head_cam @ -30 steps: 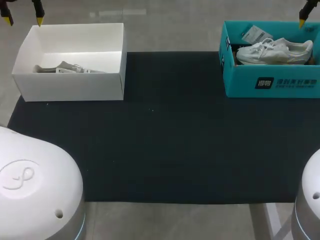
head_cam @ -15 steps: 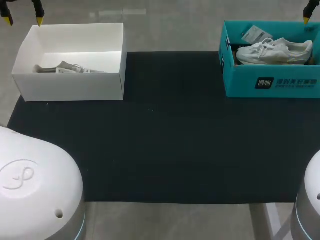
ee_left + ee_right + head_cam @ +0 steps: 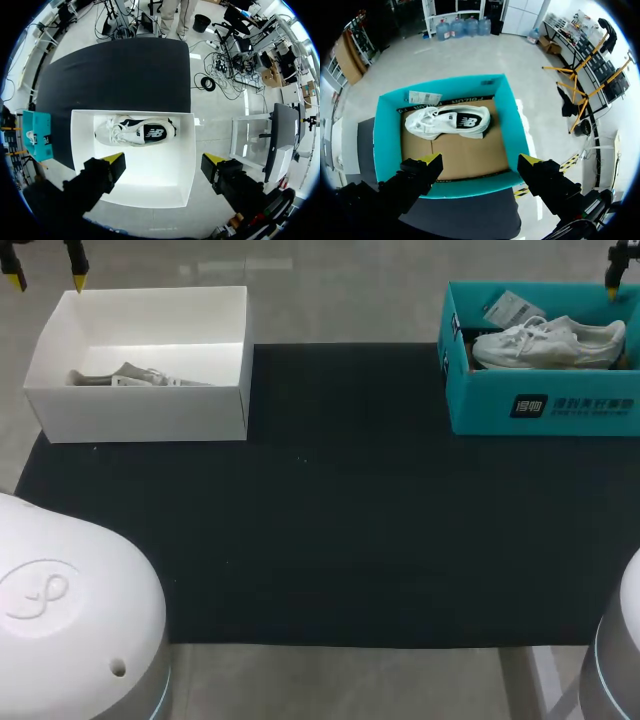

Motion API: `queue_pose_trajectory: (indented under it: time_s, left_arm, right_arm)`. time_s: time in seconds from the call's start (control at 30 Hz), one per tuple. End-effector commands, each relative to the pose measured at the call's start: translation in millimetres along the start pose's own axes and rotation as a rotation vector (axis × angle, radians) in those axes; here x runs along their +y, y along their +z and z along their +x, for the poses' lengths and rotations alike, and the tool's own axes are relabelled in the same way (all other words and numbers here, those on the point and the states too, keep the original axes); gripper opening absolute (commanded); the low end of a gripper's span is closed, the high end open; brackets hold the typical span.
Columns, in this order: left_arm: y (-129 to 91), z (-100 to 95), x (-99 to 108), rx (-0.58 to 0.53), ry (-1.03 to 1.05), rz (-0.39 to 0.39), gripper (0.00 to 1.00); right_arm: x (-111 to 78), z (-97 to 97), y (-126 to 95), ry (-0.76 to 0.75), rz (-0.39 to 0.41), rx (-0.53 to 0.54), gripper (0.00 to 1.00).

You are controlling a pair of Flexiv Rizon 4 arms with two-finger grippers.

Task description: Take the shoe out of the shoebox, open the shoe tongue, remove and reinsert the insole, then place the shoe into the shoebox

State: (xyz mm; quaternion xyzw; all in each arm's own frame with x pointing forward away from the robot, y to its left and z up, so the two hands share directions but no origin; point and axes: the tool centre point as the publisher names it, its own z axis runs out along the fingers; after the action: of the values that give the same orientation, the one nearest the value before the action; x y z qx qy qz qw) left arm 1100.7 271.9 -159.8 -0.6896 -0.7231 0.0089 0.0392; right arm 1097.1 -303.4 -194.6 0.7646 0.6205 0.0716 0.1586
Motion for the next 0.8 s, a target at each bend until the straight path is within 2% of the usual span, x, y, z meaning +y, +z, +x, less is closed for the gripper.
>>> queue_pose_trajectory:
  time_s: [0.03,0.33,0.8]
  left_arm:
    - [0,0.4,0,0.001,0.001,0.000,1.00]
    - [0,0.4,0,0.001,0.001,0.000,1.00]
    - [0,0.4,0,0.001,0.001,0.000,1.00]
  right_arm:
    - [19.1,11.5,21,0.025,0.050,-0.006,1.00]
    - [24.7,7.5,60,0.024,0.066,-0.048,1.00]
    - [43.1,-6.7,113,0.096,0.195,-0.036,0.99]
